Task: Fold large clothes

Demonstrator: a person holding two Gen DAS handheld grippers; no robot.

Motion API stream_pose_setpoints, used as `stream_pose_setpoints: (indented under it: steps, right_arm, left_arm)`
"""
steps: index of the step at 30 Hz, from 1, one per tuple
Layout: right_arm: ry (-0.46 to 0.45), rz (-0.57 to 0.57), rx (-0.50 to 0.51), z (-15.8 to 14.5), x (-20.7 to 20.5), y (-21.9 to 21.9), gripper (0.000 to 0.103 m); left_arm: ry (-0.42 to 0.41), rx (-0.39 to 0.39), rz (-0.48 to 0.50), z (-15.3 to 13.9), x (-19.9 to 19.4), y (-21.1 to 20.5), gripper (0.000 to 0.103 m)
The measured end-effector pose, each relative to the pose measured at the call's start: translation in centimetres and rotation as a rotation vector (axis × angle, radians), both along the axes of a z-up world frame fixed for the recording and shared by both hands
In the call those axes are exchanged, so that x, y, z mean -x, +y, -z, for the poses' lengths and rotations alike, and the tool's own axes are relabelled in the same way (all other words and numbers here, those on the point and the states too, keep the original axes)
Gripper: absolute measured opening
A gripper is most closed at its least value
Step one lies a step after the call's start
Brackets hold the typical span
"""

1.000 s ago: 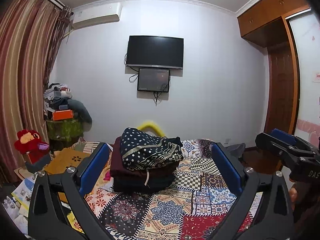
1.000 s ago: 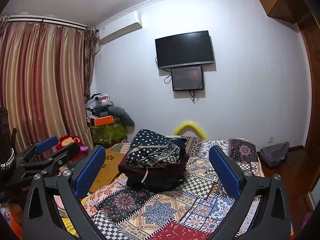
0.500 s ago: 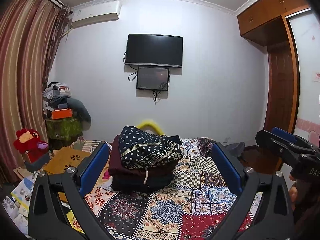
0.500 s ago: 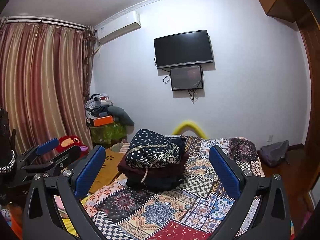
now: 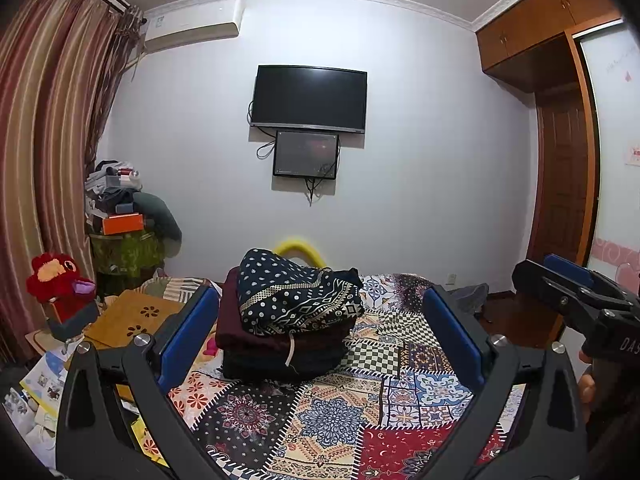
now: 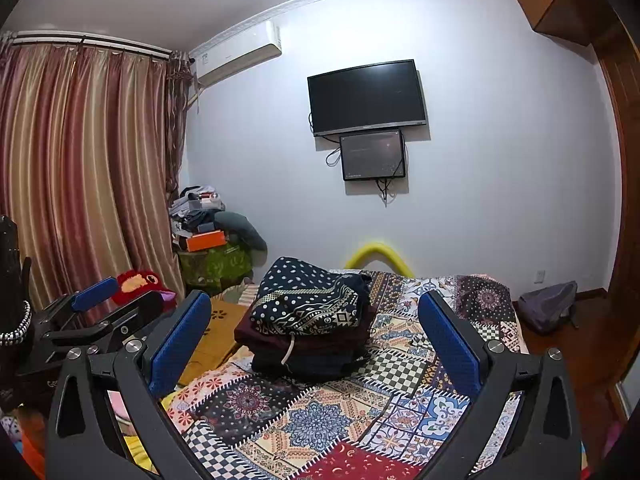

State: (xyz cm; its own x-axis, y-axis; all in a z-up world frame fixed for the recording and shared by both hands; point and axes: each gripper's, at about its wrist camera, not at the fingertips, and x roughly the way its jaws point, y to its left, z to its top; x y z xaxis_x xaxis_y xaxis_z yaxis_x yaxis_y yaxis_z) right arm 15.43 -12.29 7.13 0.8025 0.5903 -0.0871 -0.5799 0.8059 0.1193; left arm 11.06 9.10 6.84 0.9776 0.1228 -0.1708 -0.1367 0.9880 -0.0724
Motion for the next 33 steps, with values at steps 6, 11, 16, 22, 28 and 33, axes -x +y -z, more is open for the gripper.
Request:
stream_pose_setpoints:
  steps: [6, 11, 16, 22, 28, 33]
  right_arm:
    - [0.000, 0.002, -0.002, 0.06, -0.01, -0.07, 0.103]
    - [0.001, 0.003, -0.003, 0.05, -0.02, -0.11, 0.103]
    - [0.003, 0.006, 0.000, -0.01, -0.05, 0.01, 0.103]
    - [0.006, 0.010, 0.001, -0.05, 0.04, 0.29, 0.103]
    - [0.011, 0.009, 0.002, 0.00, -0.07, 0.41, 0.103]
    - [0.018, 0.006, 0.002, 0.20, -0.12, 0.66, 0.103]
  left_arm:
    - [0.002, 0.013, 0.025, 0.07, 0.01, 0.14, 0.103]
    - [0.024, 0.011, 0.046, 0.16, -0.35, 0.08, 0.103]
    - [0.023, 0.013, 0.045, 0.23, -0.28, -0.05, 0.103]
    - [0.027, 0.029, 0.053, 0.20, -0.28, 0.07, 0.103]
    - [0.019, 0.032, 0.041, 0.29, -0.07, 0.19, 0.103]
    - [0.023, 0.033, 0.022, 0.42, 0.07, 0.64, 0.103]
